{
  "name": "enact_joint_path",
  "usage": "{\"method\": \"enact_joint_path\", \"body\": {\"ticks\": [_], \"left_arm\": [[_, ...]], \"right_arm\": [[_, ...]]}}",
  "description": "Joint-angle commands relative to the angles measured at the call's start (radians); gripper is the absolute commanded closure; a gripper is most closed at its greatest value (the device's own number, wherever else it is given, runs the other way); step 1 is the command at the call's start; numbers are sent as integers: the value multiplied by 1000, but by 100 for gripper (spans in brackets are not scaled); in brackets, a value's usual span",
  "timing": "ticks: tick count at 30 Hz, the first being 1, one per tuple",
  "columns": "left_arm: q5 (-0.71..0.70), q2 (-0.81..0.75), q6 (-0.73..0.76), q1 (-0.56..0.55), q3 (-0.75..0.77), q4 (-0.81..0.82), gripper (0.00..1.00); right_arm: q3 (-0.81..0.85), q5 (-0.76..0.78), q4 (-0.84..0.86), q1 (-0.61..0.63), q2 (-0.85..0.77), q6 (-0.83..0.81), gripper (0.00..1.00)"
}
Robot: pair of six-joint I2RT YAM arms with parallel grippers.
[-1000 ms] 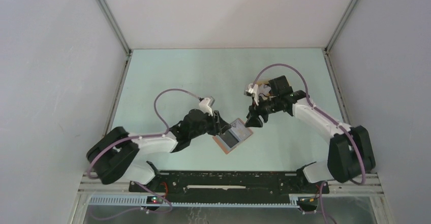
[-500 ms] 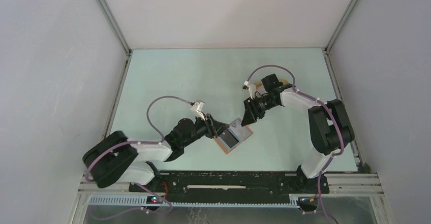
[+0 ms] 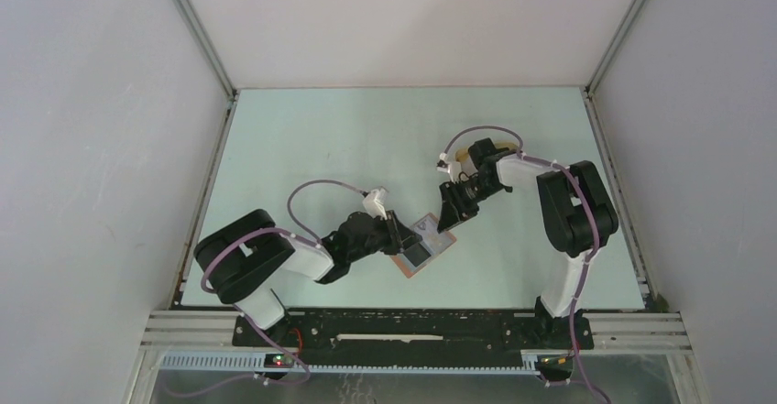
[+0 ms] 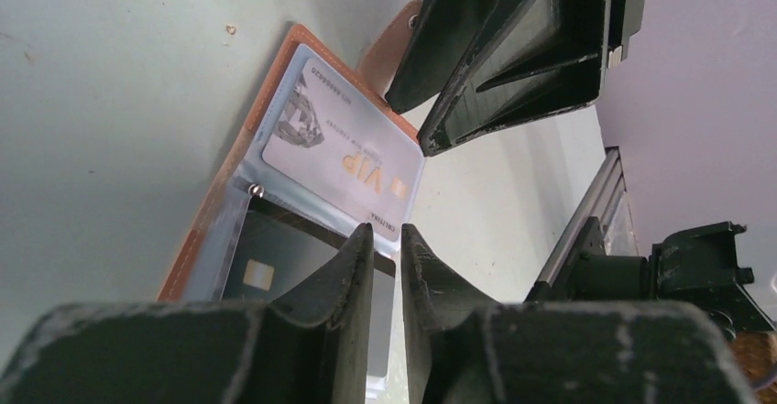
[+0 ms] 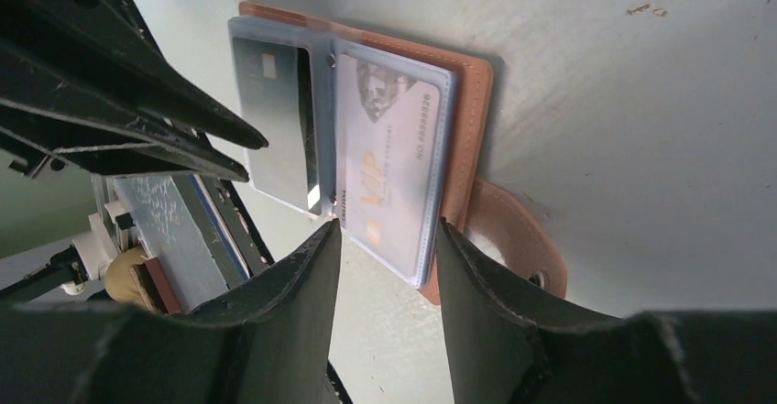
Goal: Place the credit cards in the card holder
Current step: Insert the credit card into the card holder.
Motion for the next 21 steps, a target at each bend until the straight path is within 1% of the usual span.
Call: {"method": "enact_joint_path", "body": {"ticks": [1,5,13,21], "left_arm": [[-62,5,6,-19,86,-160,79],[-77,20,10,-21,119,-243,79],[-77,50,22,-21,171,-319,79],[-78,62,26,-22,189,-347,78]], "right_arm": [[40,15,-31,1,23,5,49],[40,17,-31,1,29,7,49],[41,1,-33,1,50,11,51],[54,-63,-58,-2,48,-1,64]]}}
